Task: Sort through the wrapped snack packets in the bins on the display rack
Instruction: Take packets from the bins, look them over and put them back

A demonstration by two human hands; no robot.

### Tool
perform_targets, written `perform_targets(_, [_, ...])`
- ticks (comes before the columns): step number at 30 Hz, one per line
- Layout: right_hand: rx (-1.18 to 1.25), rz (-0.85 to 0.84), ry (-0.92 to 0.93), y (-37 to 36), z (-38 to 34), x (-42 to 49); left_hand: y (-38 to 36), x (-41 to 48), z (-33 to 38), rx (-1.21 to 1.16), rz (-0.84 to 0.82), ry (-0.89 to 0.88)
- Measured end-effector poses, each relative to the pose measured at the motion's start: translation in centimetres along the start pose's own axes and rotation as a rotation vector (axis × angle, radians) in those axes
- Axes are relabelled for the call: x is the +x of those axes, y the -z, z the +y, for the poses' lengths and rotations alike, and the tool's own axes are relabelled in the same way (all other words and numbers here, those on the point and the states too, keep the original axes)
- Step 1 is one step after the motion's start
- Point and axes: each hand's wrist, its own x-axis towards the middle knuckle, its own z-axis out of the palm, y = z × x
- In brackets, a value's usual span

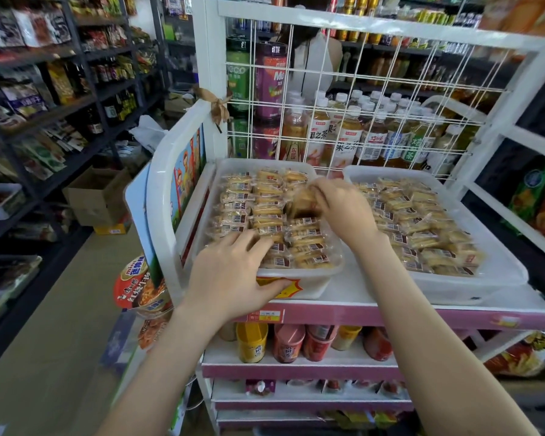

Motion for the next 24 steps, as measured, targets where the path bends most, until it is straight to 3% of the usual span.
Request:
perform_targets(3, [0.004, 0.329, -0.074, 1.1, -0.6, -0.4, 0.0, -0.1, 0.0, -0.009, -0.030, 0.011])
perform_targets(6, [0.037, 0.484, -0.117, 3.3, -1.7, -0.5, 0.5, -0.1, 0.1, -0.046, -0.045, 0.015])
perform_targets(10, [0.299, 0.459, -0.311, 6.9, -3.8, -2.7, 2.5, -0.9, 1.8, -0.222, 0.075, 0.074])
perform_targets(14, [0.434, 0.391, -0.385, 9.6, -6.4, -7.2, 5.6, -2.5, 6.5, -0.733, 0.173, 0.344])
perform_targets(18, [0.553, 0.317, -0.462, 11.7, -7.6, -13.1, 7.2, -5.1, 11.1, -1.043, 0.099, 0.553])
perform_targets(24, [0.789, 0.175, -0.662, 14.5, -8.1, -23.2, 8.1, -11.4, 17.0, -1.225, 0.011, 0.821])
